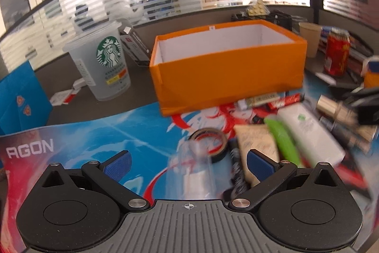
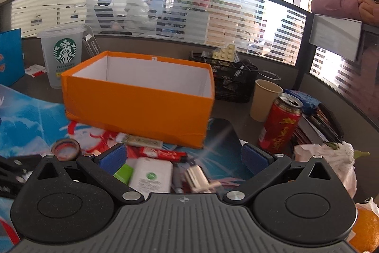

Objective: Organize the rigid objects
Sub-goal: 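Grasp the stacked clear plastic cups with the left gripper while the right gripper grasps the gold-capped clear tube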

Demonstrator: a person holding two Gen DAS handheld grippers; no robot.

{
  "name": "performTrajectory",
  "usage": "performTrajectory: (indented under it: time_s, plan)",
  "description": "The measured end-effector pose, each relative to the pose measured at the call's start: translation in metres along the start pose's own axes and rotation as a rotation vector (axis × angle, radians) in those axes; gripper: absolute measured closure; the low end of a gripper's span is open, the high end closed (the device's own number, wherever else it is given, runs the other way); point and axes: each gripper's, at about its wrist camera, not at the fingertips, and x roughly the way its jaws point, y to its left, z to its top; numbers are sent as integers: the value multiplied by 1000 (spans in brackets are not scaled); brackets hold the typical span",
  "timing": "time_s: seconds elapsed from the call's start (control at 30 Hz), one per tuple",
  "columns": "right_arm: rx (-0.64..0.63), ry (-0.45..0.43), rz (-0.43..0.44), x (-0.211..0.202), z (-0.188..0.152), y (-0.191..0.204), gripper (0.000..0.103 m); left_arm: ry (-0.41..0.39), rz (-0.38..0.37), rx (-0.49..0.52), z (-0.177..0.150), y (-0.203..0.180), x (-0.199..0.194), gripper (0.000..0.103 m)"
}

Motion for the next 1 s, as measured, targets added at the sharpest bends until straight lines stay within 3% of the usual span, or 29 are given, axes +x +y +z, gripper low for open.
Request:
performTrajectory:
  time_s: [0.1,0.33,0.5,0.8,1.0]
  plan:
    - [2,-8,43,-7,-18,-25,0,11,19,7,-12,6,1,0]
    - [40,14,106,-8,-49,-58,0,-29,-104,68,-10,-18,-2,0]
    - [21,-12,98,-7,-59,-58,0,-32,-83,37,-12,-12,7,0]
    - [50,10,172,11,-72,-70,0,59,-107,-15,-21,-1,31,0]
    - [20,28,202,22,-73,-65,15,83,-137,-45,-23,4,43,0]
